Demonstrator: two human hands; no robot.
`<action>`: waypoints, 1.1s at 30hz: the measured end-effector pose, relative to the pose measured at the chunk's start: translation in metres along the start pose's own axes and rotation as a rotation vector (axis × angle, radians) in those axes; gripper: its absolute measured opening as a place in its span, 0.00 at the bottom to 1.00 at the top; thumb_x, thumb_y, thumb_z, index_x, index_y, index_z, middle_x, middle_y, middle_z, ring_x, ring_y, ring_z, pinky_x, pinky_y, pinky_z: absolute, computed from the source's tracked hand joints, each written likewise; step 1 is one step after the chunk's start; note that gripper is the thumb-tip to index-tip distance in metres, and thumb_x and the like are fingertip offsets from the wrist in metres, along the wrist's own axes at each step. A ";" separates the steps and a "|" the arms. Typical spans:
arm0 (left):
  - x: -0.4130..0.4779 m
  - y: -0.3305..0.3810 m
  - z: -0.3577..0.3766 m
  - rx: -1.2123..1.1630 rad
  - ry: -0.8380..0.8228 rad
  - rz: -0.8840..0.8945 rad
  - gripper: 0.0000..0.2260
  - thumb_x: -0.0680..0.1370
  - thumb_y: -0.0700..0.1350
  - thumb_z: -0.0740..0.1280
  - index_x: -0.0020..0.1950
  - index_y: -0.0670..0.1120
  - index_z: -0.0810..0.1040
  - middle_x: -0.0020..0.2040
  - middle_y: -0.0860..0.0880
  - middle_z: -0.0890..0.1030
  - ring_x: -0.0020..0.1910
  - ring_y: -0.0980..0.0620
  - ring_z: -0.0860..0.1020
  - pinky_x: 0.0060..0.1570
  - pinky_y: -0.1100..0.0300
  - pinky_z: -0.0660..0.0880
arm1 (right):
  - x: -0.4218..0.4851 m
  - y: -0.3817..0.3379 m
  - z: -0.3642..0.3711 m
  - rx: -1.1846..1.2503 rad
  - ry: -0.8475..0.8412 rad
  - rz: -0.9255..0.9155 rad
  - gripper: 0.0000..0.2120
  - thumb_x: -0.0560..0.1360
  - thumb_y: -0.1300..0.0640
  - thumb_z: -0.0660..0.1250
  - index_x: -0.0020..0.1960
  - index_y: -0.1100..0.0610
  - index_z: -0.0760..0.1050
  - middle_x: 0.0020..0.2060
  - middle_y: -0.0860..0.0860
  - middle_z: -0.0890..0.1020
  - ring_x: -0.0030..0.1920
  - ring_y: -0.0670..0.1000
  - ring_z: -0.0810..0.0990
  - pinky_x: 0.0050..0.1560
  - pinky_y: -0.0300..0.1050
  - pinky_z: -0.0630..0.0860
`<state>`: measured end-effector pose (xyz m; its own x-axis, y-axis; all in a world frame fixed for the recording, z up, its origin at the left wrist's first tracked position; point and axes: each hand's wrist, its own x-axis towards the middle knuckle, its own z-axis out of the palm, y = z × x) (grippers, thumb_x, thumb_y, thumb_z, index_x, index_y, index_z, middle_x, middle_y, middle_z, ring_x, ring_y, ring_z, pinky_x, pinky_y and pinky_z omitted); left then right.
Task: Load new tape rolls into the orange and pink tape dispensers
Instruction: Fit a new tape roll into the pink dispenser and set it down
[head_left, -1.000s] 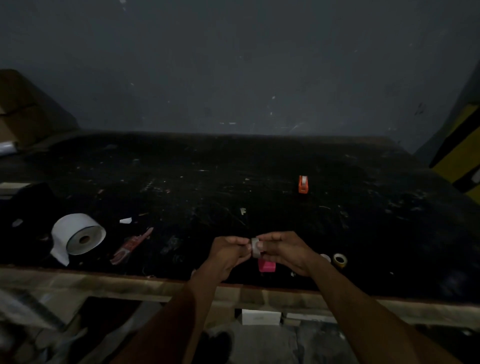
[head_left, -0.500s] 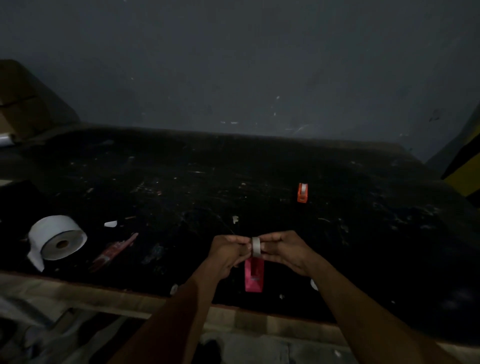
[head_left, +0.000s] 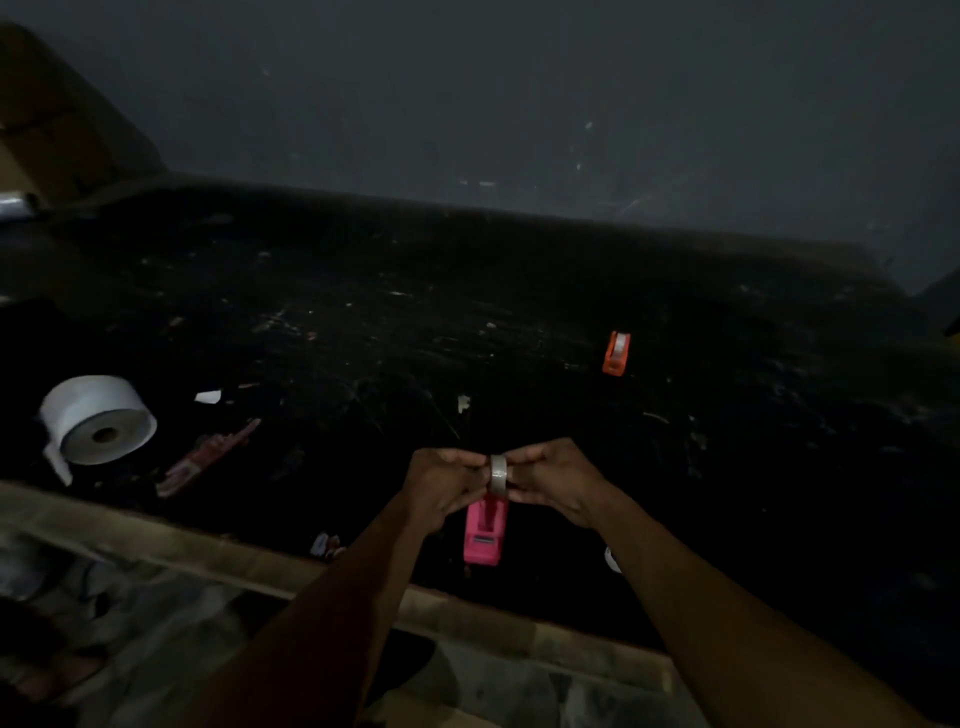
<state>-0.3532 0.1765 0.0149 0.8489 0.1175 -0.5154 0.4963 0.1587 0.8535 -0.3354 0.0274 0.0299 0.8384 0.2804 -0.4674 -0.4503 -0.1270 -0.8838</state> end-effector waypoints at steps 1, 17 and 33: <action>0.002 0.001 -0.001 0.021 0.014 0.009 0.08 0.74 0.29 0.67 0.40 0.40 0.77 0.32 0.43 0.79 0.26 0.55 0.80 0.27 0.68 0.78 | 0.002 0.001 0.002 0.001 0.005 0.005 0.09 0.74 0.67 0.69 0.53 0.66 0.78 0.42 0.56 0.82 0.42 0.49 0.81 0.45 0.40 0.80; 0.030 -0.014 -0.009 0.176 -0.010 -0.084 0.09 0.74 0.27 0.66 0.39 0.40 0.76 0.46 0.38 0.79 0.41 0.47 0.79 0.32 0.61 0.80 | 0.029 0.025 0.020 -0.077 0.272 0.155 0.11 0.72 0.72 0.67 0.55 0.68 0.77 0.49 0.61 0.79 0.49 0.55 0.79 0.46 0.46 0.79; 0.043 -0.021 -0.012 0.276 -0.016 -0.100 0.09 0.72 0.27 0.67 0.51 0.34 0.79 0.50 0.37 0.79 0.48 0.43 0.80 0.48 0.49 0.81 | 0.047 0.052 0.028 -0.223 0.433 0.138 0.13 0.70 0.70 0.70 0.55 0.67 0.78 0.53 0.64 0.82 0.47 0.55 0.79 0.54 0.51 0.79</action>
<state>-0.3294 0.1901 -0.0259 0.7951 0.0994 -0.5983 0.6063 -0.1045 0.7883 -0.3282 0.0608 -0.0370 0.8472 -0.1681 -0.5039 -0.5292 -0.3487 -0.7735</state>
